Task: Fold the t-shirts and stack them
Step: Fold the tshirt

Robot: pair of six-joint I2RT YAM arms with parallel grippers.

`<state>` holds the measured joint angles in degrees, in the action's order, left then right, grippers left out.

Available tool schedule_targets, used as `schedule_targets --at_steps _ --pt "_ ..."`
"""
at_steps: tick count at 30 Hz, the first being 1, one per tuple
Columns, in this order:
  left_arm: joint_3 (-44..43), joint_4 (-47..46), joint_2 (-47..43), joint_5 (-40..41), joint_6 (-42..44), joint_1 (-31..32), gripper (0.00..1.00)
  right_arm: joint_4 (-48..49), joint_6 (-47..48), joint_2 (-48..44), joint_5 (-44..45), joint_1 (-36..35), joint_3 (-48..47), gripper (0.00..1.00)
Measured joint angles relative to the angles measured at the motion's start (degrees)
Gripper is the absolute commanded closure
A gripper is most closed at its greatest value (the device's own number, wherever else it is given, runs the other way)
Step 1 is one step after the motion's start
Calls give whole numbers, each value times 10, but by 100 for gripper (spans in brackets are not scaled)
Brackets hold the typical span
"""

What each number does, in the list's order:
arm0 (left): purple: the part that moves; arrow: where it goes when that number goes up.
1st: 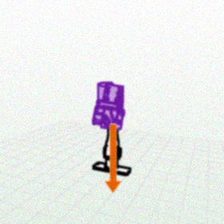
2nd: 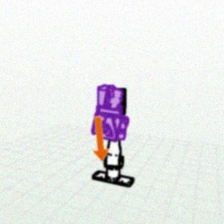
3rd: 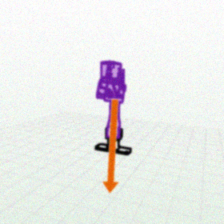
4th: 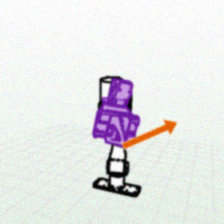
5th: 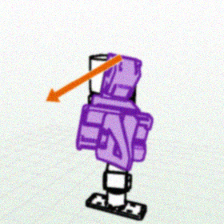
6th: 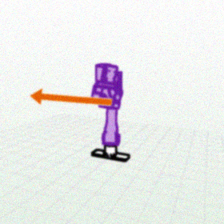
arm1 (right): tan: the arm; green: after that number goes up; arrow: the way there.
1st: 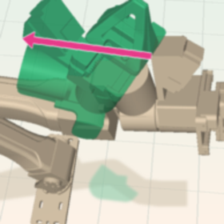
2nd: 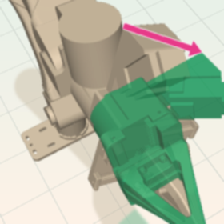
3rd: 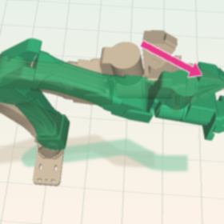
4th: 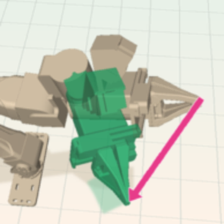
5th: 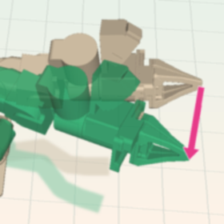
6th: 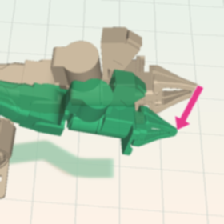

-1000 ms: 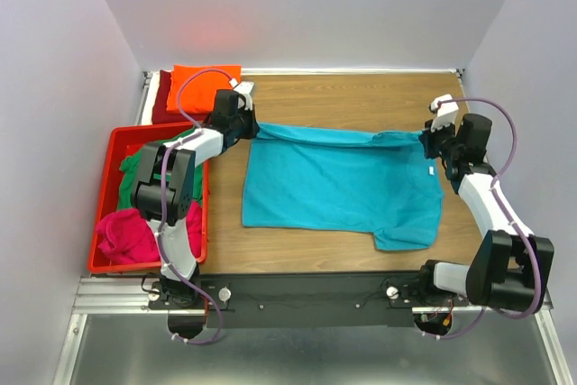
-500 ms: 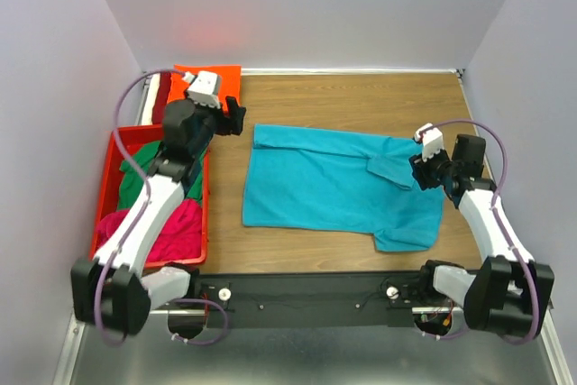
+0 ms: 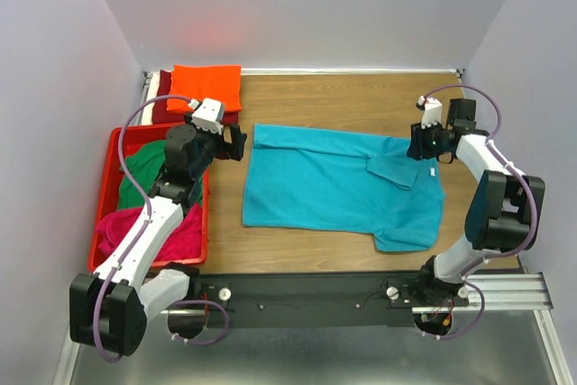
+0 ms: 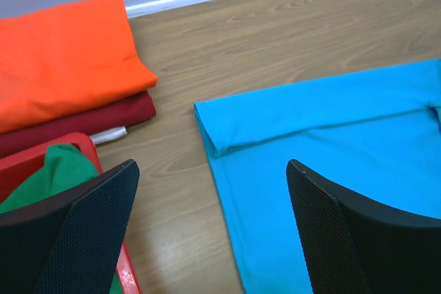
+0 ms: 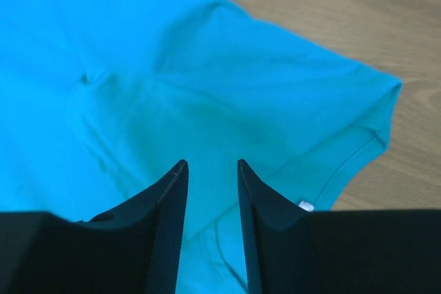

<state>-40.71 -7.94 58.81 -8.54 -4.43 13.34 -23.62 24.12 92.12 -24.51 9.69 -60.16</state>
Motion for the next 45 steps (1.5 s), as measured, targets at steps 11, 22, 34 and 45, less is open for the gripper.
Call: schedule_targets --at_steps 11,22,34,45 --pt "-4 4 8 -29 2 0 7 45 -96 144 91 0 -126 69" --pt "-9 4 14 -44 2 0 8 48 -95 196 168 1 -132 73" --pt "-11 5 60 -82 1 0 8 49 -95 179 179 4 -130 78" --pt "-19 7 67 -88 2 0 8 51 -70 237 173 5 -183 91"
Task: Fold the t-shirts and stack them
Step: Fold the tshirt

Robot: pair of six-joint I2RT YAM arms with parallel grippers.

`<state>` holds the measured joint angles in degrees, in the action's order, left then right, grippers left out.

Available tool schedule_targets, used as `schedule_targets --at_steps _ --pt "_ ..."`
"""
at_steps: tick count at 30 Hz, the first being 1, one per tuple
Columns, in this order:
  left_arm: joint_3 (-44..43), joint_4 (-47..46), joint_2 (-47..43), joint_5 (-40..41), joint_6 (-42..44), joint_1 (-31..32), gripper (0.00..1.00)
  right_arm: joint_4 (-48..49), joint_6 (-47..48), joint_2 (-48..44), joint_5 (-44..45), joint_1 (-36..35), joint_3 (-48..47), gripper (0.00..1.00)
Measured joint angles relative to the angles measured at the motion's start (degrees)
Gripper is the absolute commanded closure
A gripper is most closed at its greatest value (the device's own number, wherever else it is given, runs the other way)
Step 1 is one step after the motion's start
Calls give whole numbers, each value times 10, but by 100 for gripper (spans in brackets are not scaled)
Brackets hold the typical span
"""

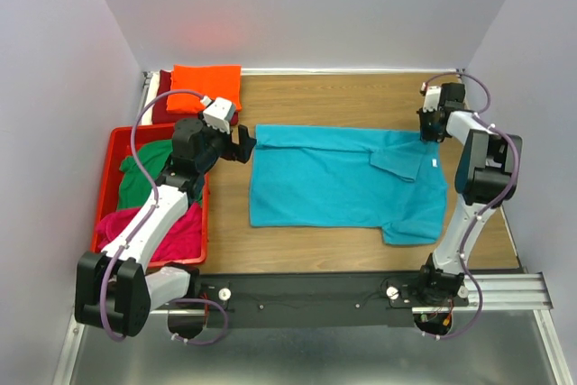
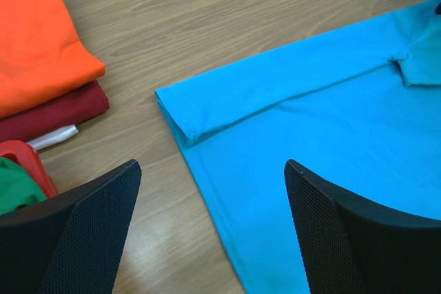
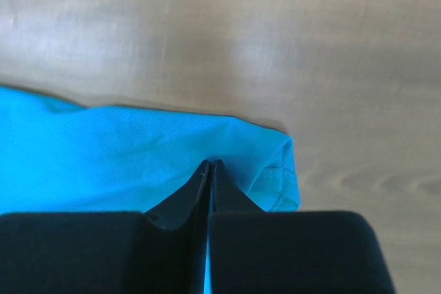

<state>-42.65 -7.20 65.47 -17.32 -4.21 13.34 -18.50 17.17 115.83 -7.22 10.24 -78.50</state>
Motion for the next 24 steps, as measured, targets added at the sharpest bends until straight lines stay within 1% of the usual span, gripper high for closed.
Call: schedule_targets --at_steps 2,8,10,11,12,14,16,17,18,20,21,22,23,24 --pt "0 1 0 2 1 0 8 -2 5 27 0 0 -37 91" --pt "0 1 0 15 10 0 8 -17 0 132 10 0 -199 88" --pt "0 1 0 17 12 0 5 -16 -9 165 17 0 -248 86" --pt "0 1 1 17 12 0 4 -25 -15 188 20 -1 -282 84" --pt "0 1 2 17 12 0 2 -30 -22 203 23 -1 -311 80" --pt "0 -1 8 7 9 -3 2 -32 -40 244 22 -1 -377 74" --pt "-1 -5 20 -13 2 -7 2 -37 -54 268 19 -2 -417 68" --pt "-3 -7 31 -27 0 -9 4 -40 -63 275 16 -2 -428 67" --pt "-5 -4 39 -38 -1 -10 7 -45 -68 276 11 -2 -432 61" --pt "-15 -2 65 -64 -1 -10 9 -54 -75 272 -6 -3 -431 55" --pt "-20 3 77 -76 3 -6 9 -55 -78 266 -14 -4 -428 49" --pt "-21 10 82 -73 10 6 9 -57 -77 248 -32 -6 -403 45" --pt "-23 19 83 -67 21 23 10 -61 -78 233 -43 -7 -386 44" --pt "-23 25 82 -61 33 49 11 -63 -73 210 -59 -9 -359 40"
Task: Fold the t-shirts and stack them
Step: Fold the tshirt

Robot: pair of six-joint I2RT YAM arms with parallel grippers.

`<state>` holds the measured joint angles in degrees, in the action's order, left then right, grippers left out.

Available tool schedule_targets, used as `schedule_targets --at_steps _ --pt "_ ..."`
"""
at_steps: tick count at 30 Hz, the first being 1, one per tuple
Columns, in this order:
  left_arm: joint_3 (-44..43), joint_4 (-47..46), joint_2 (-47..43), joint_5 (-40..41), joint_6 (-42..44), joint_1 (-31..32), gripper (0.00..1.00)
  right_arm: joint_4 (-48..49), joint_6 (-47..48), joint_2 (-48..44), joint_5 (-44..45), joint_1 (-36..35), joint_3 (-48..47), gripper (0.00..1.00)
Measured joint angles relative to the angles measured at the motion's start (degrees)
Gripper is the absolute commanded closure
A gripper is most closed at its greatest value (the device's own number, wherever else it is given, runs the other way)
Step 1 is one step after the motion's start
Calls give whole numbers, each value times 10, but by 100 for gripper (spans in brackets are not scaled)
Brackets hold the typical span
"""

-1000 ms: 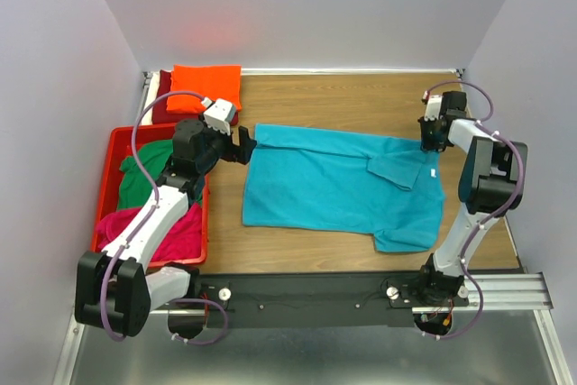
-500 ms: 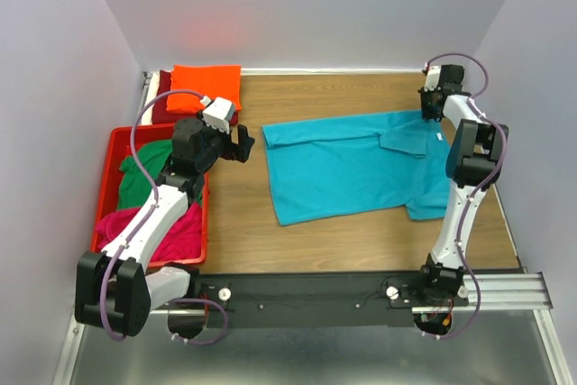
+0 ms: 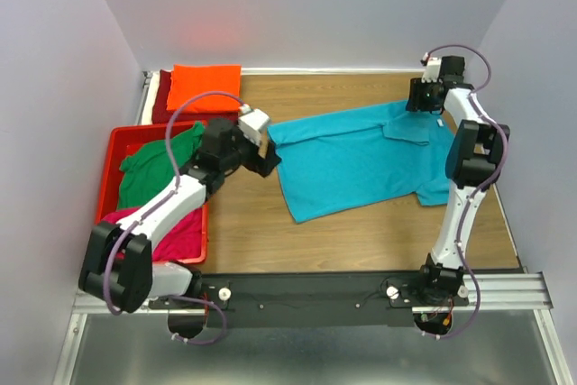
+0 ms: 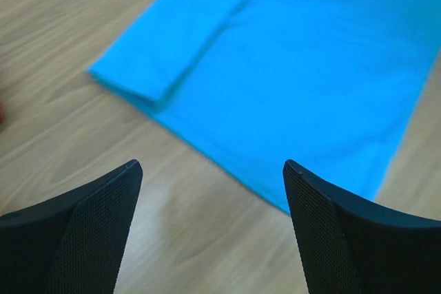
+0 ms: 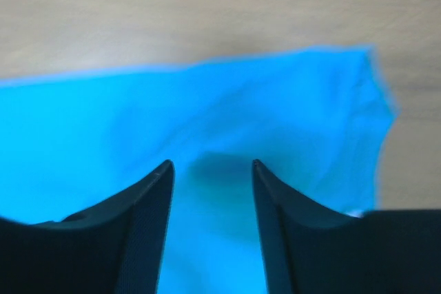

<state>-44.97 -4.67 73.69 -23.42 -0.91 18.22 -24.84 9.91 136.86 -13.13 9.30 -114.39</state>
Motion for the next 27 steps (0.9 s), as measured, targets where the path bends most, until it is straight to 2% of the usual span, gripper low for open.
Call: schedule_targets --at_steps 2,3,7,10,12,15,19,22,27 --pt "0 9 -2 23 31 71 15 -5 13 -47 -43 -3 53 37" --pt "1 10 -4 29 43 97 18 -17 23 -114 -64 -8 113 36" --pt "26 14 -26 61 116 216 22 -5 85 -263 -147 -21 255 36" --pt "49 16 -37 83 157 275 29 -1 139 -373 -209 -32 370 36" --pt "59 19 -34 101 177 307 37 -3 171 -436 -233 -36 442 36" --pt "63 25 -9 131 194 339 43 -14 204 -497 -245 -36 520 36" --pt "48 42 75 188 202 373 43 -19 223 -548 -247 -36 573 36" --pt "45 58 112 219 204 383 43 -19 226 -573 -247 -35 587 36" --pt "45 72 121 251 208 395 43 -18 226 -588 -247 -33 590 36"
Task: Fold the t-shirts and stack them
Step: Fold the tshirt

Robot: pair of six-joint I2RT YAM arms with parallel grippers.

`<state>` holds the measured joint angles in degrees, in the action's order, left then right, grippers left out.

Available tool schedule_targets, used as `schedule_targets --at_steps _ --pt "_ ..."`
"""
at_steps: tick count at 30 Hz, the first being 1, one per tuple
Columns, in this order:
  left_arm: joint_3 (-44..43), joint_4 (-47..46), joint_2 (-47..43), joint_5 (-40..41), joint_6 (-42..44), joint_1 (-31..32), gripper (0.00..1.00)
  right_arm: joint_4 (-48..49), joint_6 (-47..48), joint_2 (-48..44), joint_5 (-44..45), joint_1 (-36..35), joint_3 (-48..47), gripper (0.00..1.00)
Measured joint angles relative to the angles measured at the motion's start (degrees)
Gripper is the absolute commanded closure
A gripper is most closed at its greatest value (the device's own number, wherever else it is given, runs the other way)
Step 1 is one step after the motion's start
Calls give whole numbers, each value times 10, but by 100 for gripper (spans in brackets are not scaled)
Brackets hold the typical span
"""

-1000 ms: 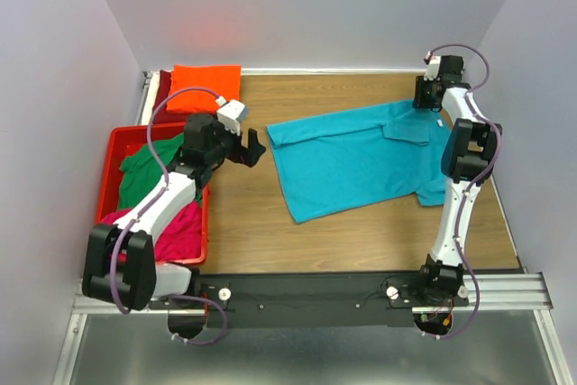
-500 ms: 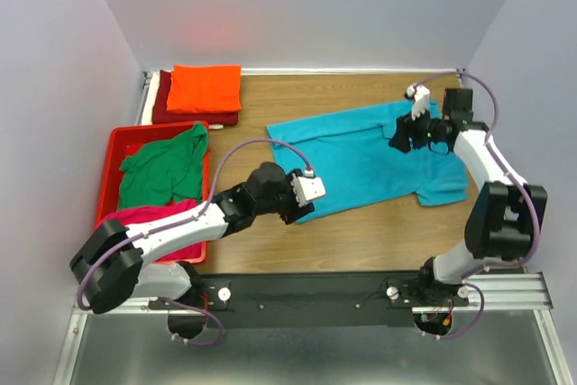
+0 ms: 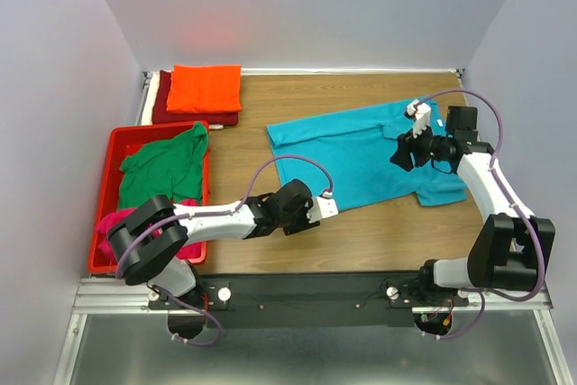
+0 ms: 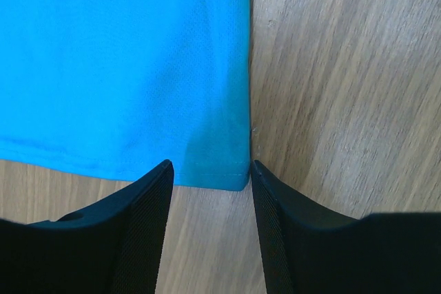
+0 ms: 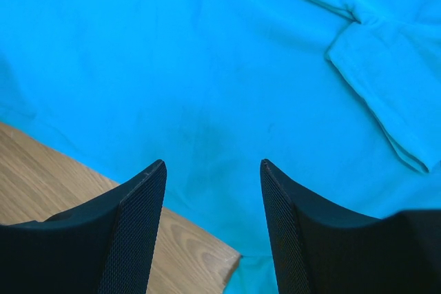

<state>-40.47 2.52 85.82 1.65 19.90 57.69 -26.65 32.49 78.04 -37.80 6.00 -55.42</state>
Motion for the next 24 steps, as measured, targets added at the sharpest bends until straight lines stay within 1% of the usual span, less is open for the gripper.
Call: schedule_targets --at_steps 2,3,4,5,8,9,11,12,13,14,16,18,24 --pt "0 0 1 6 1 4 44 0 0 0 0 0 2 36" --pt "0 0 2 10 2 5 49 0 0 -1 0 0 3 36" --pt "0 0 5 13 2 6 53 0 0 -3 0 0 5 36" --pt "0 0 9 15 4 6 61 0 0 -5 0 0 6 36" --pt "-3 1 19 19 6 6 68 0 1 -18 2 0 11 35" --pt "-4 1 22 20 7 7 73 0 2 -22 3 0 12 35" --pt "-5 2 24 20 10 8 76 -1 14 -38 12 0 17 33" --pt "-5 3 24 21 11 9 80 -3 27 -51 20 0 20 32" --pt "-5 3 24 21 13 9 81 -5 41 -60 26 0 23 30" --pt "-4 3 23 23 15 9 84 -9 56 -69 34 0 25 29" --pt "1 2 12 29 21 9 93 -24 92 -87 50 0 29 28" --pt "16 1 -14 35 33 9 100 -51 141 -106 74 0 34 28" --pt "79 2 -99 97 68 9 100 -129 269 -119 143 9 56 29"
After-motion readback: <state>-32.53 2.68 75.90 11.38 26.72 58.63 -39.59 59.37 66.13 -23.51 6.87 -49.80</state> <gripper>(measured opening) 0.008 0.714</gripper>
